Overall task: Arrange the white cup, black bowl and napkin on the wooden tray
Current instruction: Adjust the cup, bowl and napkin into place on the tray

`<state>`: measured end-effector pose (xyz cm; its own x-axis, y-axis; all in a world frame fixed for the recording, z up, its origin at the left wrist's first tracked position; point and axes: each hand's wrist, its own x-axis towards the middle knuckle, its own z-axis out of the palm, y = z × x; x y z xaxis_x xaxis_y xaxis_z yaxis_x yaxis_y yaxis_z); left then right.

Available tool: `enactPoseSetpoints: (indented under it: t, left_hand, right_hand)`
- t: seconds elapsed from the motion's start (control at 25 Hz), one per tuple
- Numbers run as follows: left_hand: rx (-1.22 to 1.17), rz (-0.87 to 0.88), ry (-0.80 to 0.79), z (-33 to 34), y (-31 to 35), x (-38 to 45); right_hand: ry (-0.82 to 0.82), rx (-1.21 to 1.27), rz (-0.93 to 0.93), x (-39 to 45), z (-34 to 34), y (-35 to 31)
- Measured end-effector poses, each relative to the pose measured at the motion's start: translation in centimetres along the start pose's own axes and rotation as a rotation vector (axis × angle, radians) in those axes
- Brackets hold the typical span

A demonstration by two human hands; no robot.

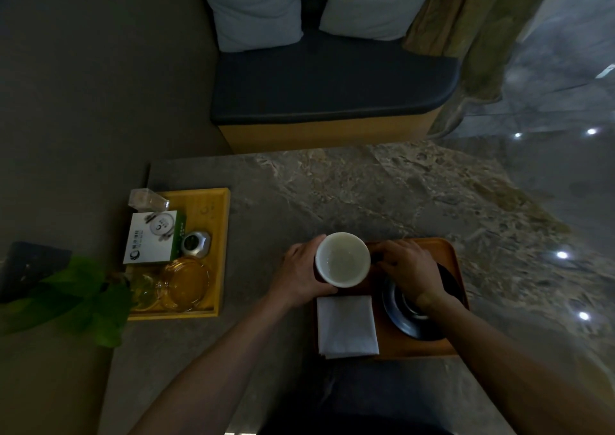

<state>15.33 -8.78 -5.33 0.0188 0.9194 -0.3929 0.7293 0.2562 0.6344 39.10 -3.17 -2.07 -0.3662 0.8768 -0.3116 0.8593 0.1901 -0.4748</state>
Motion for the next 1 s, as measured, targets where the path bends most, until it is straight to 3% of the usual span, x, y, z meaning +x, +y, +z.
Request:
enactPoseSetpoints:
  t: [1.0]
  left_hand:
    - [-0.019, -0.006, -0.006, 0.24, -0.27, 0.04]
  right_hand:
    - [0.022, 0.002, -0.024, 0.23, 0.47, 0.50]
